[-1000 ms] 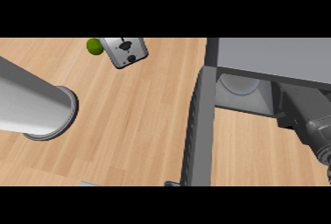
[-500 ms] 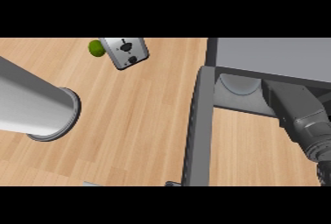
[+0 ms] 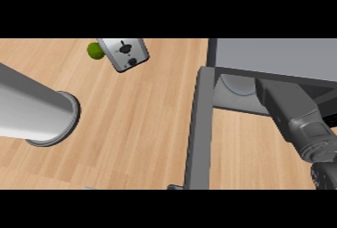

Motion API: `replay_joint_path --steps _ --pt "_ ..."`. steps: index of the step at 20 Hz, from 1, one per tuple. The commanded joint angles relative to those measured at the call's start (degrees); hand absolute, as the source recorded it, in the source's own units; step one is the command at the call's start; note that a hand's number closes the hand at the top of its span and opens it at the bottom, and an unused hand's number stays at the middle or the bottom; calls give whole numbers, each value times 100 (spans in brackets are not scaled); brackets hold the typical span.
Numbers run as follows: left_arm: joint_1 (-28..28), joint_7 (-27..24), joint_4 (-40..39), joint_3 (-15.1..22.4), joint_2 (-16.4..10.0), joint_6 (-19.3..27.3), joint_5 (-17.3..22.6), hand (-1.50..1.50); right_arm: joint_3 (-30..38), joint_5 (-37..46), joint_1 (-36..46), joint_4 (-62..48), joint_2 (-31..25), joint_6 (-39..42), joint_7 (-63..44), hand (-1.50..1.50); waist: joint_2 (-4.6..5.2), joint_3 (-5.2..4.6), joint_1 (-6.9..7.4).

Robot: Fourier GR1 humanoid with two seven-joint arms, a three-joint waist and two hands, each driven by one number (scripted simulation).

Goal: Pick up the milk, place it into the microwave and close the microwave

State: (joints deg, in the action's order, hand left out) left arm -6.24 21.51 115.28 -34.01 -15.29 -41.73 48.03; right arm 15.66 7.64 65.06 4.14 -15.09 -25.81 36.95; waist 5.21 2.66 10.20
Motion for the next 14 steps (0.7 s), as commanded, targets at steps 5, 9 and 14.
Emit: replay_joint_path --steps 5,9,14 --pt "-140 20 -26 188 203 -133 -226 -150 21 -12 446 48 55 -432 -269 -150 -212 -249 -123" --pt "-347 -122 -84 156 427 -307 -347 -150 -129 120 292 -45 -38 -99 -214 -150 -260 -255 -254" --pt "-450 -279 77 530 946 -581 -735 -150 -104 65 34 -34 -61 471 -67 -150 -320 -254 -522"
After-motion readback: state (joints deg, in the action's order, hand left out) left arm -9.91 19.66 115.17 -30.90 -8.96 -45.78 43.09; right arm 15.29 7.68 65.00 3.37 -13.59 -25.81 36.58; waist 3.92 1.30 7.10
